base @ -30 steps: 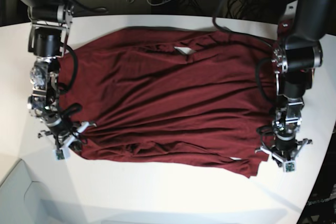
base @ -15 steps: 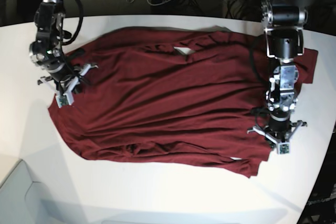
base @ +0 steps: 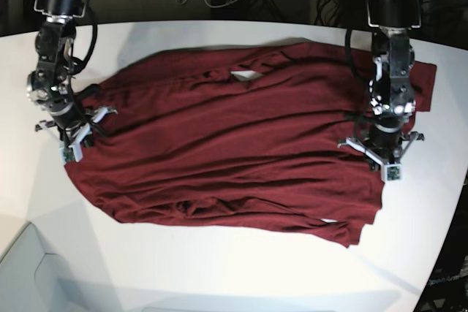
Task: Layout the t-shirt on the table in an organized manner, then fold the t-shirt properly
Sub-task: 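Release and move both grippers up the shirt's sides toward the collar, then regrasp the shirt's sides and drag them apart to widen it, then move the right gripper toward the collar while the left grips the side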
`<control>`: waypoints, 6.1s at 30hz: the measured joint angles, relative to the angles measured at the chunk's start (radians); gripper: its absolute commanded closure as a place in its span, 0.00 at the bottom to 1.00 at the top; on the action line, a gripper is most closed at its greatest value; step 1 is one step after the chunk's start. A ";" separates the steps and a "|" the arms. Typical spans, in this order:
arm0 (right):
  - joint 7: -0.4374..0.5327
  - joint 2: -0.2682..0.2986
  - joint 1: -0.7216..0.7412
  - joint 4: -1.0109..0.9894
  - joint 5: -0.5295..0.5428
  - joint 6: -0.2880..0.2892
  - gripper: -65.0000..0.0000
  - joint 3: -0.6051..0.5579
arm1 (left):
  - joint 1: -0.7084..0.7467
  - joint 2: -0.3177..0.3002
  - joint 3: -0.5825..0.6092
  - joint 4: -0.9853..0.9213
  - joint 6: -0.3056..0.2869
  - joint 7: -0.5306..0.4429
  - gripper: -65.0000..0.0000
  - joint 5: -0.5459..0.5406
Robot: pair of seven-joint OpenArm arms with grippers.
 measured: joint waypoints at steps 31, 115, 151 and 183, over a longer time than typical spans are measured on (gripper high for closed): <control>0.071 0.040 -0.041 -0.109 0.026 0.007 1.00 0.014 | -0.222 -0.003 -0.002 -0.368 -0.004 -0.002 0.91 -0.002; 0.360 -0.064 0.703 -1.046 0.005 0.083 1.00 -0.410 | 0.092 -0.042 0.074 0.058 0.004 0.011 0.91 -0.330; -0.100 -0.064 0.126 0.075 0.008 -0.220 1.00 -0.157 | 0.085 -0.049 -0.048 -0.052 -0.005 -0.004 0.91 -0.330; -0.128 -0.083 -0.303 0.266 0.014 -0.140 1.00 0.006 | -0.175 -0.065 -0.040 -0.370 -0.016 -0.023 0.91 -0.336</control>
